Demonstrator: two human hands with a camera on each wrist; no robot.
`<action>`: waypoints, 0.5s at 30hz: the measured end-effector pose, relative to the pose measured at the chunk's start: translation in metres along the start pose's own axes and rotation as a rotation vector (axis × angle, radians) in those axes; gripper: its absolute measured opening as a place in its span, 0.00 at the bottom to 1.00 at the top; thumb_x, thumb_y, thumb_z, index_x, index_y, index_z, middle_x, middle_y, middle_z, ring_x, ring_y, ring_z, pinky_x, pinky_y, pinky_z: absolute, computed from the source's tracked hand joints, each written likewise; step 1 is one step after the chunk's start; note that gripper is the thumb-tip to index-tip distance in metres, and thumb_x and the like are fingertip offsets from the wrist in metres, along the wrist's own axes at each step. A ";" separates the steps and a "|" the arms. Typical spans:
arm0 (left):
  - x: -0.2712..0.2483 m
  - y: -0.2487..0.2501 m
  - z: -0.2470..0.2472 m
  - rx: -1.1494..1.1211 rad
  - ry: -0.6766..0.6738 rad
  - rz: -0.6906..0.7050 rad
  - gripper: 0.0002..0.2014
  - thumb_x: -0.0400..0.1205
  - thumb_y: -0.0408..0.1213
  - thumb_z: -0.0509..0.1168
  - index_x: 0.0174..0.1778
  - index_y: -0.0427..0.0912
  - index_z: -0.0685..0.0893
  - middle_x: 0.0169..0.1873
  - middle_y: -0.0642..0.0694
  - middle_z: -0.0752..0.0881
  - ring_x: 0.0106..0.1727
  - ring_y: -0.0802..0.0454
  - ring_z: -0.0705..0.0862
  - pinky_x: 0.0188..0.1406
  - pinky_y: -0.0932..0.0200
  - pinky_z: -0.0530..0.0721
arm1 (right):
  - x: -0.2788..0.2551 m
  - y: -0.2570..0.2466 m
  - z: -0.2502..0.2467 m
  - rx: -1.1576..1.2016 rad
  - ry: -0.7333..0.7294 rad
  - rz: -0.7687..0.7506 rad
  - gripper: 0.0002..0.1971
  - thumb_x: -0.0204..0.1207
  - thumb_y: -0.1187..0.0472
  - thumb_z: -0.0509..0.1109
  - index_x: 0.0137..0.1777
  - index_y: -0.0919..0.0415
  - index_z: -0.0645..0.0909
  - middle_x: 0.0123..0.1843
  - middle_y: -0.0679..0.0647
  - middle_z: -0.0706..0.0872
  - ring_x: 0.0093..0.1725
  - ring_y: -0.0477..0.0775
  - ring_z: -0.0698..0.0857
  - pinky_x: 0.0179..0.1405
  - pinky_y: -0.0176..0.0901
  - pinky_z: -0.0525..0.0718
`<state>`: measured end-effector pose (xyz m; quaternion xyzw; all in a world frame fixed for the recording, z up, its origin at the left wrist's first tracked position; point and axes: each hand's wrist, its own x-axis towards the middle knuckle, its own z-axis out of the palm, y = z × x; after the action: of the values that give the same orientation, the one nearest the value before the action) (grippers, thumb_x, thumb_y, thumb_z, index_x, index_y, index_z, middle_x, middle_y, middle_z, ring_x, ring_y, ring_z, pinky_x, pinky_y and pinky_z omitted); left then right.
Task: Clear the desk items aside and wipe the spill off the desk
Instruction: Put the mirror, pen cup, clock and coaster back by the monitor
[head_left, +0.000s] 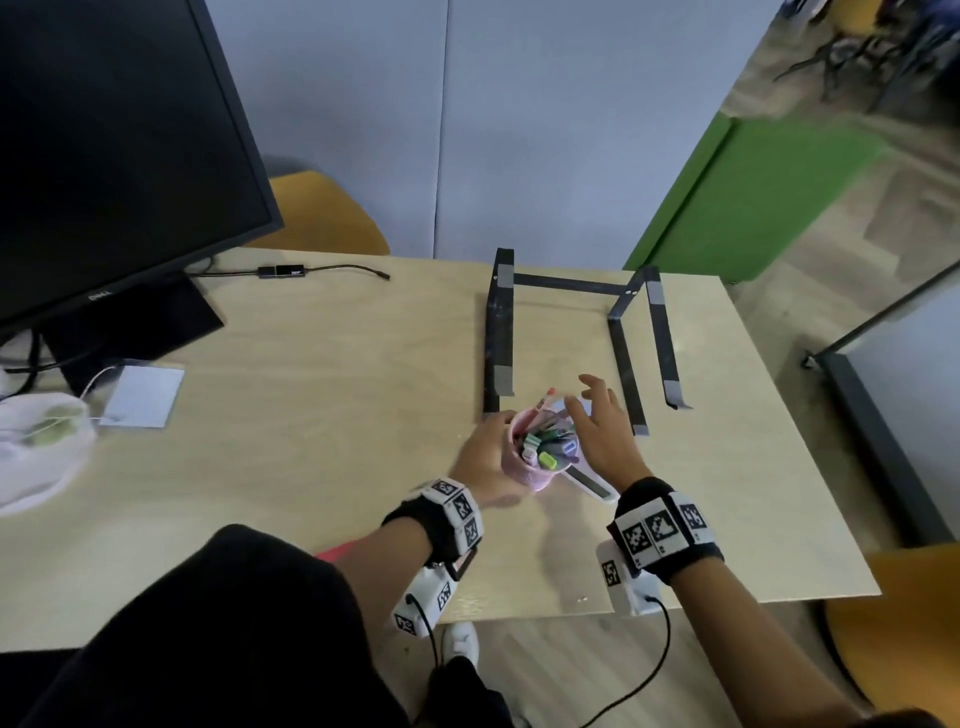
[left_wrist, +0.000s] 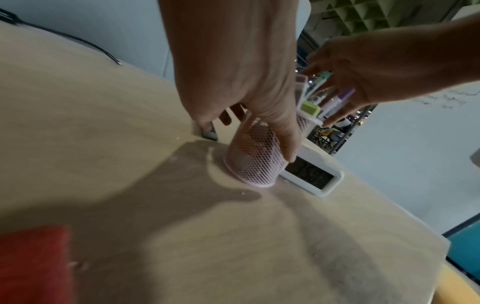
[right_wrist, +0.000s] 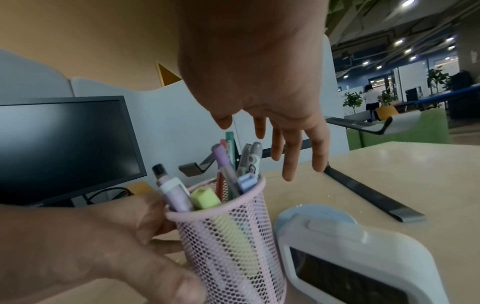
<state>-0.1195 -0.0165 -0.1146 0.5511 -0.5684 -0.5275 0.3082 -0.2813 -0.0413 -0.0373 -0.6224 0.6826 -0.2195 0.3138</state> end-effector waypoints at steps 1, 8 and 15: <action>0.002 0.002 0.007 -0.012 0.002 0.030 0.42 0.54 0.44 0.83 0.64 0.61 0.74 0.59 0.54 0.84 0.60 0.52 0.85 0.57 0.45 0.86 | 0.000 0.002 0.000 0.015 0.008 0.001 0.21 0.84 0.52 0.56 0.73 0.58 0.65 0.72 0.61 0.73 0.69 0.59 0.75 0.69 0.61 0.73; -0.002 0.013 0.017 -0.119 0.110 0.112 0.39 0.54 0.43 0.84 0.61 0.56 0.76 0.54 0.55 0.87 0.56 0.59 0.87 0.56 0.48 0.87 | 0.004 0.003 -0.008 0.052 0.047 -0.005 0.18 0.85 0.53 0.53 0.69 0.60 0.69 0.65 0.59 0.79 0.60 0.54 0.78 0.64 0.56 0.75; -0.014 0.007 -0.022 -0.027 0.005 0.060 0.40 0.52 0.51 0.84 0.60 0.58 0.76 0.52 0.58 0.89 0.54 0.57 0.88 0.57 0.46 0.86 | 0.015 -0.017 -0.007 0.073 0.214 -0.153 0.14 0.85 0.56 0.54 0.65 0.62 0.73 0.58 0.59 0.83 0.53 0.54 0.81 0.49 0.46 0.75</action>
<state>-0.0982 -0.0104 -0.0987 0.5309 -0.5767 -0.5242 0.3329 -0.2747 -0.0595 -0.0227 -0.6338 0.6543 -0.3328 0.2440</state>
